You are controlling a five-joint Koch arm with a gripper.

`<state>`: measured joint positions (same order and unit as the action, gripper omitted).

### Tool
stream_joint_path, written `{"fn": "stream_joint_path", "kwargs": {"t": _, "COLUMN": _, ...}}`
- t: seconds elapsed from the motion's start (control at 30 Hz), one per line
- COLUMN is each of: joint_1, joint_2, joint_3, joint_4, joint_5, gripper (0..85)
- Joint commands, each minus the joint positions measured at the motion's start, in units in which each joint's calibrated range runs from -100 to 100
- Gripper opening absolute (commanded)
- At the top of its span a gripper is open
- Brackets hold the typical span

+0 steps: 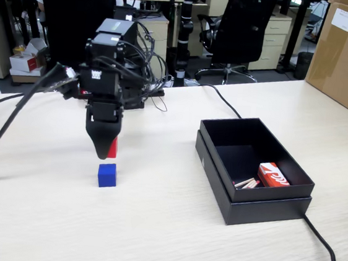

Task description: Put the red cube on top of the blue cube

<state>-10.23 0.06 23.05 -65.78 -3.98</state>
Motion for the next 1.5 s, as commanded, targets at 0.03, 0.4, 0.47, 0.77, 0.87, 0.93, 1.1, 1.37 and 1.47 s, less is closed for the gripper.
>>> {"fn": "stream_joint_path", "kwargs": {"t": 0.03, "joint_1": -0.34, "joint_2": 1.48, "joint_3": 4.97, "joint_4": 1.8, "joint_5": -0.29, "gripper": 0.9}}
{"fn": "stream_joint_path", "kwargs": {"t": 0.4, "joint_1": -0.39, "joint_2": 2.52, "joint_3": 5.78, "joint_4": 3.01, "joint_5": 0.2, "gripper": 0.9}}
{"fn": "stream_joint_path", "kwargs": {"t": 0.47, "joint_1": -0.54, "joint_2": 2.4, "joint_3": 5.87, "joint_4": 3.44, "joint_5": 0.2, "gripper": 0.9}}
{"fn": "stream_joint_path", "kwargs": {"t": 0.77, "joint_1": -1.07, "joint_2": 2.75, "joint_3": 5.06, "joint_4": 4.74, "joint_5": 0.1, "gripper": 0.9}}
{"fn": "stream_joint_path", "kwargs": {"t": 0.87, "joint_1": -1.07, "joint_2": 2.86, "joint_3": 4.15, "joint_4": 4.74, "joint_5": 0.1, "gripper": 0.9}}
{"fn": "stream_joint_path", "kwargs": {"t": 0.93, "joint_1": -1.03, "joint_2": 2.86, "joint_3": 3.24, "joint_4": 4.74, "joint_5": 0.1, "gripper": 0.9}}
{"fn": "stream_joint_path", "kwargs": {"t": 1.1, "joint_1": -0.88, "joint_2": 2.06, "joint_3": 1.43, "joint_4": 4.65, "joint_5": 0.15, "gripper": 0.9}}
{"fn": "stream_joint_path", "kwargs": {"t": 1.37, "joint_1": -0.34, "joint_2": 0.8, "joint_3": 0.34, "joint_4": 4.65, "joint_5": 0.54, "gripper": 0.9}}
{"fn": "stream_joint_path", "kwargs": {"t": 1.47, "joint_1": -0.34, "joint_2": 0.91, "joint_3": 0.89, "joint_4": 4.65, "joint_5": 0.54, "gripper": 0.9}}
